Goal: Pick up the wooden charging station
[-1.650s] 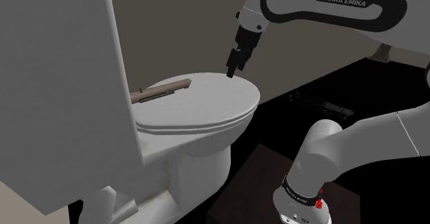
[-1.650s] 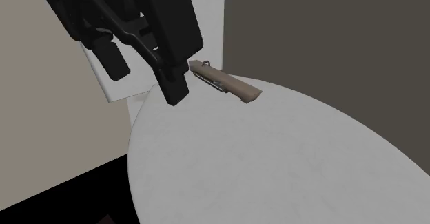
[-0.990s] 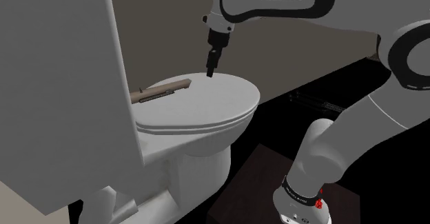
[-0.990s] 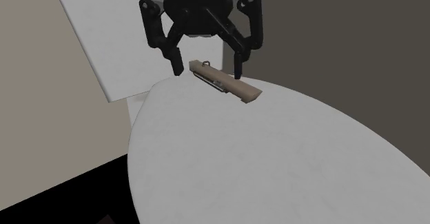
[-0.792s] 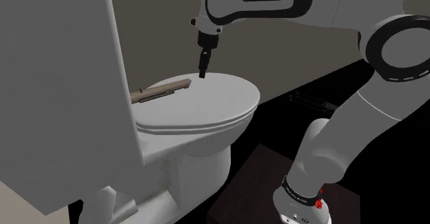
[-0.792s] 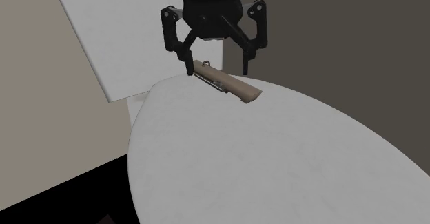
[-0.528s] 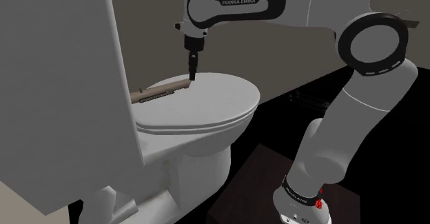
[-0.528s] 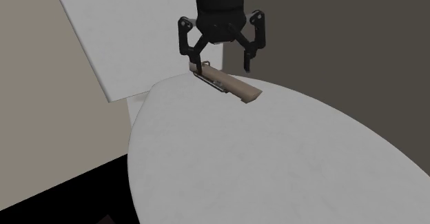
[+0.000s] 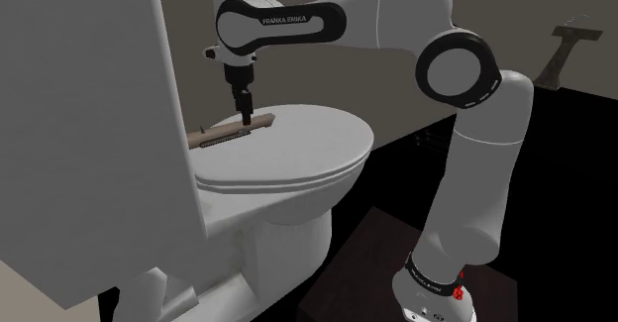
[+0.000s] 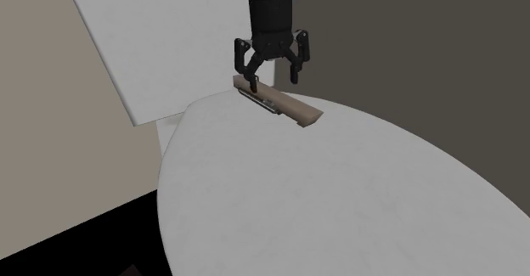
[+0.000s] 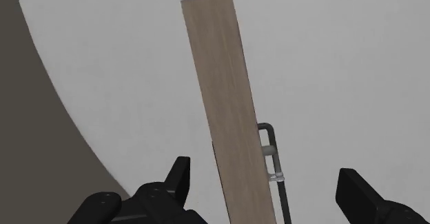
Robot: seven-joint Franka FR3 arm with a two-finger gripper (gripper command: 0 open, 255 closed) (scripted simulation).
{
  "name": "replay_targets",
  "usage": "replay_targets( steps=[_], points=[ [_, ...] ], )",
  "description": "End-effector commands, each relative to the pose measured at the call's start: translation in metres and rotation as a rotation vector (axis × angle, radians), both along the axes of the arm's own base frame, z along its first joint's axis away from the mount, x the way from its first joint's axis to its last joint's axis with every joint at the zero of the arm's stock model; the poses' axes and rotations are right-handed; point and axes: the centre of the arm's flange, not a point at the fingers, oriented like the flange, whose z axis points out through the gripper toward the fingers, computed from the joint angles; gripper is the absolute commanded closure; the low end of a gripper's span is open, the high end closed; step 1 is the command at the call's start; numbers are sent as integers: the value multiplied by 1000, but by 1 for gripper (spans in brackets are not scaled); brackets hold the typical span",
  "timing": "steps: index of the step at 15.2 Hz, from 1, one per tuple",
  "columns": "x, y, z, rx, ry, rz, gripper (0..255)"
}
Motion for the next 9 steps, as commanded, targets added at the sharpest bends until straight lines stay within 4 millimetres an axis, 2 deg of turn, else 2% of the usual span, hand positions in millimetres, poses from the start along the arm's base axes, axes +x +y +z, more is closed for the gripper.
replay_targets(
  steps=[1,9],
  points=[
    [18,22,-11,-13,17,86,0],
    [18,22,-51,-13,17,86,0]
  ],
)
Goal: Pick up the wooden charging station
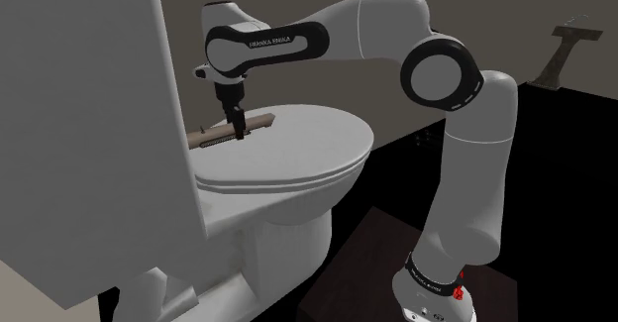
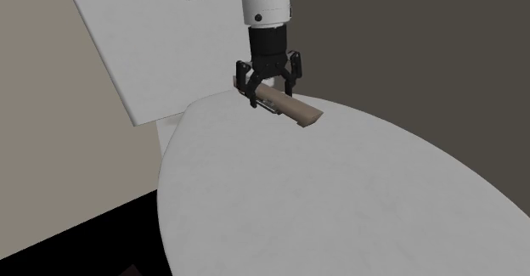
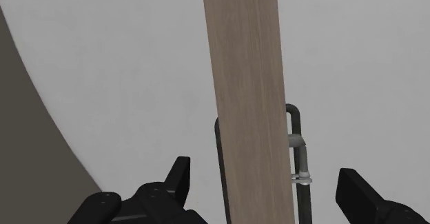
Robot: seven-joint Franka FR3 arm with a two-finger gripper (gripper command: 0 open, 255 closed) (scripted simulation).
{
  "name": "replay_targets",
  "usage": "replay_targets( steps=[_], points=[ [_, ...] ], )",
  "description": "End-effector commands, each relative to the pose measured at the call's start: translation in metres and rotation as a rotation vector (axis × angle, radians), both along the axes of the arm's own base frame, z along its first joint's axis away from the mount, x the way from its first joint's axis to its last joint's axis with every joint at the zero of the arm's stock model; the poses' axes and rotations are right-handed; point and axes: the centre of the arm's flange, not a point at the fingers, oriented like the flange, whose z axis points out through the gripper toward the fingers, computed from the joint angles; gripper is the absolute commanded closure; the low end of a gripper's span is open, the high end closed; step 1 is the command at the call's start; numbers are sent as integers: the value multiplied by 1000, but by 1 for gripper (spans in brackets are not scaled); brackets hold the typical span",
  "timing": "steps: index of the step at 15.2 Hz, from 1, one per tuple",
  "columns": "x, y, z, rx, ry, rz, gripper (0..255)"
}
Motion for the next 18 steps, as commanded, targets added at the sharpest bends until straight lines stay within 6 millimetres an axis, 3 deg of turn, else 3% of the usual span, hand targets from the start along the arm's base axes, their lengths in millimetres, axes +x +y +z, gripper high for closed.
replay_targets(
  steps=[1,2,3,12,18],
  points=[
    [0,1,-3,0,-1,0,0],
    [0,1,-3,0,-1,0,0],
    [0,1,-3,0,-1,0,255],
    [0,1,-3,0,-1,0,255],
    [0,1,28,0,-1,0,255]
  ],
)
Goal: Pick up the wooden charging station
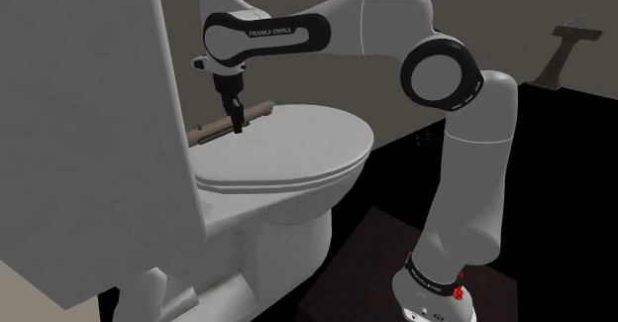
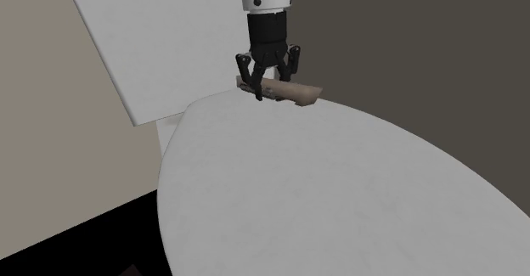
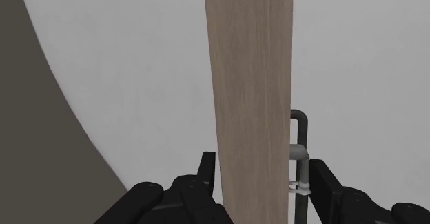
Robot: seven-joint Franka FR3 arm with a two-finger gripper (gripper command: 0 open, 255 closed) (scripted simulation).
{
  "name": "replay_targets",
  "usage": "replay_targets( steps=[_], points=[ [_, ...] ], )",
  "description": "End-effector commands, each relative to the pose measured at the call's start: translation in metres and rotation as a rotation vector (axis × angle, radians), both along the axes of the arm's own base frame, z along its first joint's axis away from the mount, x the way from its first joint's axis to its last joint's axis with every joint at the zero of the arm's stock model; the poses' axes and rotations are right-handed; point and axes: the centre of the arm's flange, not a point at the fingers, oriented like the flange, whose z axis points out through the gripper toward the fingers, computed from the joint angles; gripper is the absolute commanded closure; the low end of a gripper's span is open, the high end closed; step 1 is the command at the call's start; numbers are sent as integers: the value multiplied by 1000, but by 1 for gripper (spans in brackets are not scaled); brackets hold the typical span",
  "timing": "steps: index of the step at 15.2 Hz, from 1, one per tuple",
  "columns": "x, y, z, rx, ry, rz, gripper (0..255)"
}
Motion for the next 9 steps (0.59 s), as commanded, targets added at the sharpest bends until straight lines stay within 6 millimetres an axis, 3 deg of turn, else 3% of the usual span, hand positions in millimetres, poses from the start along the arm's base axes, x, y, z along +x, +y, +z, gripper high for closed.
replay_targets(
  steps=[1,9],
  points=[
    [0,-1,10,0,0,0,255],
    [0,-1,53,0,0,0,255]
  ],
)
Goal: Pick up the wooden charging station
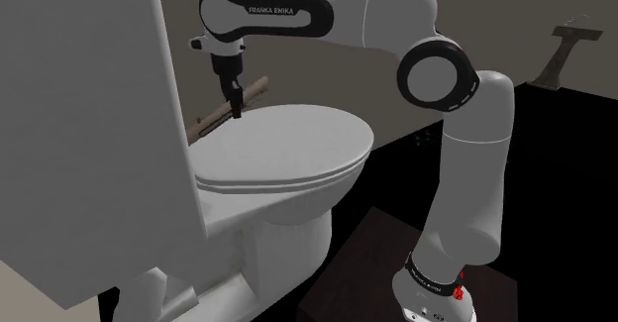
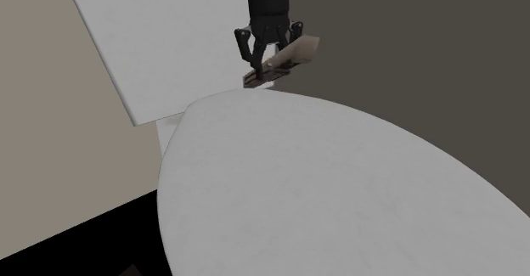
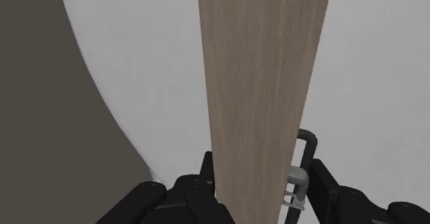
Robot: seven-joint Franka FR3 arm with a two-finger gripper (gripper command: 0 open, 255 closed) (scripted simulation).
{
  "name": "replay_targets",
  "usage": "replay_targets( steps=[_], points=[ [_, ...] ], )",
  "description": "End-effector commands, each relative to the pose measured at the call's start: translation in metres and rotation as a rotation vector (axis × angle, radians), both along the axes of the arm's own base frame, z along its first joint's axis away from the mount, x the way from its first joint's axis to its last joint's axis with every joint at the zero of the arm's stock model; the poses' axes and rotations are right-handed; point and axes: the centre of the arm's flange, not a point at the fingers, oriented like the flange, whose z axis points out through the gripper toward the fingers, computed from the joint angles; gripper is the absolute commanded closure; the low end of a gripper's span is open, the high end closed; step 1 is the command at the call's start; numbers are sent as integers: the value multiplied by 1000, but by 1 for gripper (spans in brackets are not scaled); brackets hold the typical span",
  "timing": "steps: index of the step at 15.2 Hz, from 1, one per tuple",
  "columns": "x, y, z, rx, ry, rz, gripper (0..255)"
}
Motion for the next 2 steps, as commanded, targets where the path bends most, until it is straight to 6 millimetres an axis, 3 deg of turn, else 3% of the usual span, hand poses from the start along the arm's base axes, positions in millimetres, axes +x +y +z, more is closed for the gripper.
replay_targets(
  steps=[1,2],
  points=[
    [-1,0,6,0,0,0,255],
    [-1,0,6,0,0,0,255]
  ],
)
